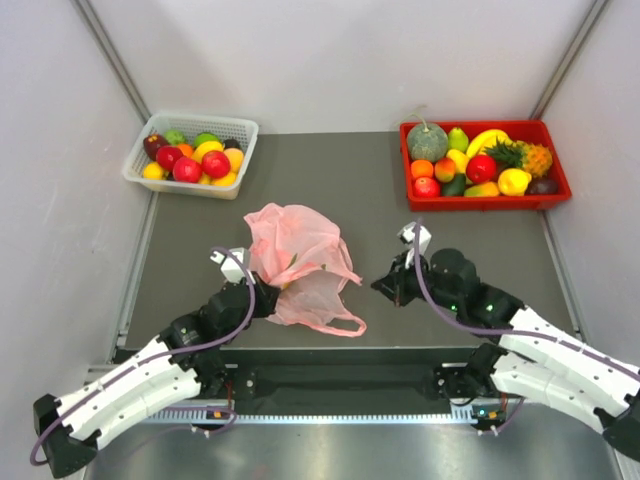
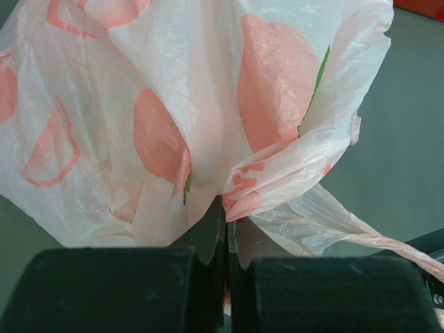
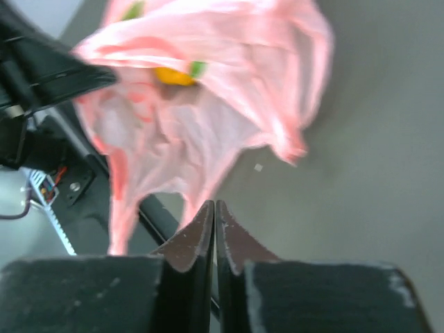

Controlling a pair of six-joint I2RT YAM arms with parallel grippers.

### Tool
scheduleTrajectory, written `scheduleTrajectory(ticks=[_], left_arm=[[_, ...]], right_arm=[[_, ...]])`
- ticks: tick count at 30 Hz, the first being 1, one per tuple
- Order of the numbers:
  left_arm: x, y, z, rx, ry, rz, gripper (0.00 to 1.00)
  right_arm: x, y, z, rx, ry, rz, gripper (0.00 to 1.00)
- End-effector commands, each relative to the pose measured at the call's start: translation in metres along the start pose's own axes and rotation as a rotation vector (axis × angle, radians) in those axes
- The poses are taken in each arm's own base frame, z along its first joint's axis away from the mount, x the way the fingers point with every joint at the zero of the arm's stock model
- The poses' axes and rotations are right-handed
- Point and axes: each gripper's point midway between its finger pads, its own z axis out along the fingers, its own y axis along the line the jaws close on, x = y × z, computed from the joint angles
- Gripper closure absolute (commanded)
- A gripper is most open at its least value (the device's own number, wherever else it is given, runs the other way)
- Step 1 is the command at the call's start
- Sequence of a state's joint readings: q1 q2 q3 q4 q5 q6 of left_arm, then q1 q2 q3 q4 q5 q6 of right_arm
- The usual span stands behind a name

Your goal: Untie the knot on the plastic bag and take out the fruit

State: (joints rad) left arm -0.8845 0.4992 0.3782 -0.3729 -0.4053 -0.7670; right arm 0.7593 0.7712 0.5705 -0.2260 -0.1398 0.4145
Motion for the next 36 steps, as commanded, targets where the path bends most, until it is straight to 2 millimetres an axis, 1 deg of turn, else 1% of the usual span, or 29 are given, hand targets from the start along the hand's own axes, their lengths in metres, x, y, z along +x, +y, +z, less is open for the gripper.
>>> scheduleTrajectory(ticks=[1,2,3,4,6,7,8,9,10,12,13,16,17,18,19,21,22,23,24,25,26,27,29,30,31,32,33,34,36], left_arm=[[-0.004,-0.004,-0.003,0.01,-0.005,-0.022,1.0],[-0.005,-0.005,-0.003,0.01,-0.005,-0.023,1.0],[-0.003,-0.004,-0.003,0.002,0.003,-0.025,1.0],[-0.005,-0.005,-0.003,0.003,-0.002,-0.031,1.0],[-0.006,-0.006,-0.003,0.001,0.002,-0.035,1.0],[-0.006,-0.007,-0.003,0.003,0.002,-0.037,1.0],[-0.008,-0.008,-0.004,0.006,-0.001,-0.039,1.0],[-0.009,-0.009,-0.004,0.004,-0.003,-0.04,1.0],[-0.012,-0.01,-0.005,0.009,-0.008,-0.044,1.0],[-0.014,-0.013,-0.006,0.02,-0.01,-0.045,1.0],[-0.015,-0.014,-0.007,0.023,-0.013,-0.044,1.0],[-0.022,-0.019,-0.01,0.036,-0.024,-0.042,1.0],[-0.024,-0.021,-0.01,0.039,-0.027,-0.042,1.0],[-0.025,-0.022,-0.011,0.044,-0.029,-0.043,1.0],[-0.028,-0.024,-0.012,0.049,-0.033,-0.048,1.0],[-0.031,-0.029,-0.012,0.066,-0.037,-0.047,1.0],[-0.032,-0.031,-0.012,0.072,-0.039,-0.047,1.0],[-0.035,-0.035,-0.013,0.083,-0.044,-0.048,1.0],[-0.036,-0.036,-0.012,0.083,-0.043,-0.04,1.0],[-0.038,-0.04,-0.012,0.093,-0.04,-0.039,1.0],[-0.039,-0.042,-0.012,0.101,-0.042,-0.034,1.0],[-0.038,-0.043,-0.01,0.096,-0.035,-0.03,1.0],[-0.036,-0.045,-0.009,0.103,-0.02,-0.022,1.0],[-0.034,-0.045,-0.008,0.103,-0.016,-0.021,1.0],[-0.03,-0.042,-0.007,0.1,-0.006,-0.017,1.0],[-0.027,-0.043,-0.007,0.108,0.003,-0.018,1.0],[-0.024,-0.041,-0.006,0.108,0.006,-0.021,1.0],[-0.017,-0.037,-0.004,0.103,0.018,-0.023,1.0],[-0.011,-0.039,-0.005,0.129,0.032,-0.045,1.0]], right_arm=[[-0.015,0.032,0.014,-0.073,-0.102,-0.048,1.0],[-0.012,0.037,0.02,-0.088,-0.091,-0.058,1.0],[-0.003,0.043,0.033,-0.096,-0.055,-0.064,1.0],[-0.007,0.052,0.041,-0.118,-0.076,-0.072,1.0],[-0.006,0.062,0.055,-0.128,-0.066,-0.086,1.0],[0.001,0.065,0.07,-0.109,-0.046,-0.098,1.0],[-0.005,0.074,0.078,-0.13,-0.078,-0.105,1.0],[0.001,0.078,0.094,-0.114,-0.056,-0.114,1.0],[0.001,0.08,0.101,-0.109,-0.057,-0.111,1.0],[-0.012,0.092,0.115,-0.124,-0.099,-0.101,1.0],[-0.004,0.088,0.128,-0.102,-0.085,-0.096,1.0],[-0.008,0.095,0.145,-0.121,-0.126,-0.06,0.97],[-0.008,0.097,0.15,-0.123,-0.129,-0.041,0.95],[-0.006,0.099,0.158,-0.128,-0.132,-0.032,0.94],[-0.004,0.1,0.162,-0.131,-0.131,-0.02,0.89],[-0.003,0.105,0.17,-0.145,-0.137,0.001,0.68],[0.002,0.107,0.178,-0.151,-0.14,0.008,0.55],[0.004,0.108,0.181,-0.157,-0.142,0.012,0.33],[0.01,0.107,0.188,-0.149,-0.136,0.026,0.23],[0.006,0.11,0.19,-0.155,-0.162,0.036,0.14],[0.005,0.11,0.193,-0.15,-0.172,0.052,0.01],[0.008,0.105,0.199,-0.129,-0.183,0.057,0.0],[0.005,0.107,0.206,-0.124,-0.206,0.077,0.0],[0.009,0.102,0.212,-0.105,-0.207,0.082,0.0],[0.009,0.102,0.214,-0.102,-0.214,0.083,0.0],[0.005,0.104,0.215,-0.109,-0.235,0.092,0.0],[0.007,0.102,0.219,-0.091,-0.244,0.092,0.0],[0.008,0.103,0.221,-0.09,-0.252,0.089,0.0],[0.009,0.106,0.226,-0.087,-0.283,0.066,0.0]])
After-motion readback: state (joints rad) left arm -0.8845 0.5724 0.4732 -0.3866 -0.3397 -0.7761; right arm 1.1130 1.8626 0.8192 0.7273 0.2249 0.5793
